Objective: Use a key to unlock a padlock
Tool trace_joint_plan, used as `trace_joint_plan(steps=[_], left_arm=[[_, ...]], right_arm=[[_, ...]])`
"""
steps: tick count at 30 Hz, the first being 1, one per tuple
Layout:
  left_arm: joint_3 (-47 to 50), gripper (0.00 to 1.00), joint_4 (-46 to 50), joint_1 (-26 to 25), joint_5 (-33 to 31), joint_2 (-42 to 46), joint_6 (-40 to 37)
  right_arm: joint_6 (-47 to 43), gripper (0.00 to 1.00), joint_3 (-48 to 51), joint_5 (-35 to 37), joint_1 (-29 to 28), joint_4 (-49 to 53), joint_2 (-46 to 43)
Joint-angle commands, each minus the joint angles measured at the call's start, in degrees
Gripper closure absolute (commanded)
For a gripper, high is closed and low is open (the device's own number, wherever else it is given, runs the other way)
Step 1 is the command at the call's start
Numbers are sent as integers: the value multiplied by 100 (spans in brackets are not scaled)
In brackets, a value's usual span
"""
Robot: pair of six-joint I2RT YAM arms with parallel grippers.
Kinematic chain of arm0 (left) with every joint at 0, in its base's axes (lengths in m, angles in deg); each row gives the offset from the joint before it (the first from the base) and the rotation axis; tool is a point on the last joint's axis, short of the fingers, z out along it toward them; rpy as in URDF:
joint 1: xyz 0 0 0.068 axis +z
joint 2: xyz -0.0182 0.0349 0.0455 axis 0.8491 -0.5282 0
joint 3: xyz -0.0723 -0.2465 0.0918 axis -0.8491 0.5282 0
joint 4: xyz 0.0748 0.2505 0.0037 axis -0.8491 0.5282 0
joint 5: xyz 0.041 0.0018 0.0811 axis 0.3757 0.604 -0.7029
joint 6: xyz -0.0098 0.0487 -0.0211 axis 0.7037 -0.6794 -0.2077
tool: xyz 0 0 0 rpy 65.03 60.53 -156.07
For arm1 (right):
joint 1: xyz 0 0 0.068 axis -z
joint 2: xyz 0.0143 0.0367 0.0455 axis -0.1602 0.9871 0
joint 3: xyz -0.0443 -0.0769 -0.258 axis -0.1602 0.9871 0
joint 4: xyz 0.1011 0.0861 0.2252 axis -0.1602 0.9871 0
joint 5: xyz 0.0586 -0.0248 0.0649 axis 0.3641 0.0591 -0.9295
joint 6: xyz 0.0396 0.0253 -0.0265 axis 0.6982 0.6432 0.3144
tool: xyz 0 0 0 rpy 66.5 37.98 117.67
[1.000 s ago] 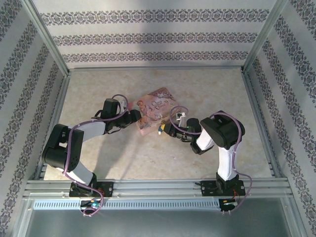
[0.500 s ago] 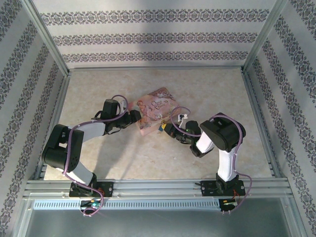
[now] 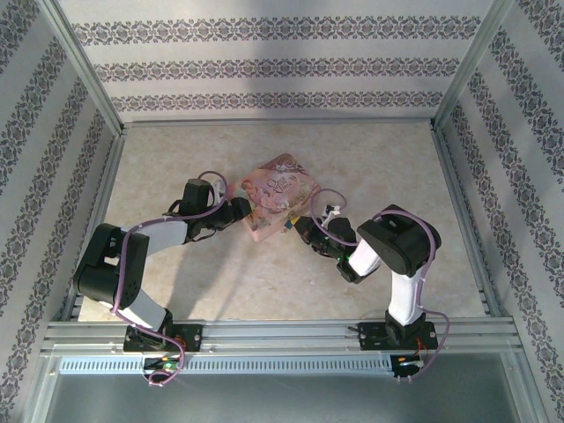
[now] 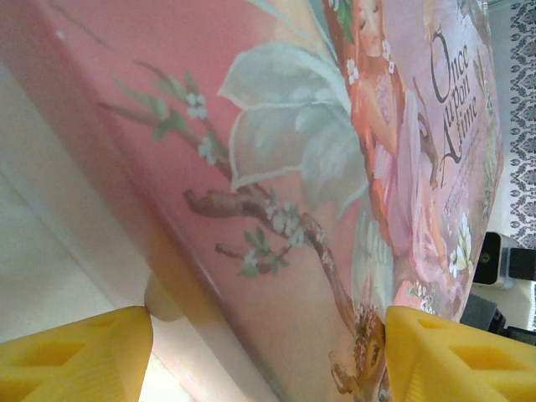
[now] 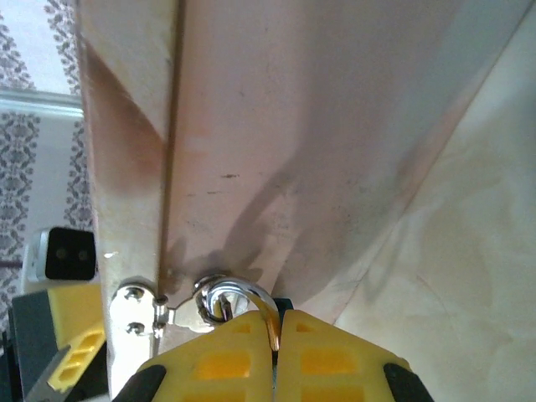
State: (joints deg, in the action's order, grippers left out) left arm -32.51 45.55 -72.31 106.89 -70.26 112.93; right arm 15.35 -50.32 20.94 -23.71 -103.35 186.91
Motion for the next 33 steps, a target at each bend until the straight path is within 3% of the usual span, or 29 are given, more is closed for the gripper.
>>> trace_joint_plan(steps=[1,11,16,20,23,27,33], left_arm=[[235,29,426,-84,-231,-27,-79],[285,28,284,-93,-218,14,-25],[211,26,340,-94,-203,252,16],[141,24,521,-95,-278,693,-32],[85,20,784,-89,-431,1134,-172],[139,16,1046,-76,-788,1757,-362],[348,13,1320,-31,-1412,2583,-607]], right_arm=[[182,100,4,754,-21,428,-334],[-110,100,42,1169,-21,1615,-1170],[-844,100,147,1282,-21,2608,-2128],[-1772,100,33,1216,-13,4053,-3230],[-2602,100,-170,813,65,5103,-4060],[-3336,100,-341,-382,354,5896,-4908],[-3591,100,-564,-2049,564,6799,-5176]])
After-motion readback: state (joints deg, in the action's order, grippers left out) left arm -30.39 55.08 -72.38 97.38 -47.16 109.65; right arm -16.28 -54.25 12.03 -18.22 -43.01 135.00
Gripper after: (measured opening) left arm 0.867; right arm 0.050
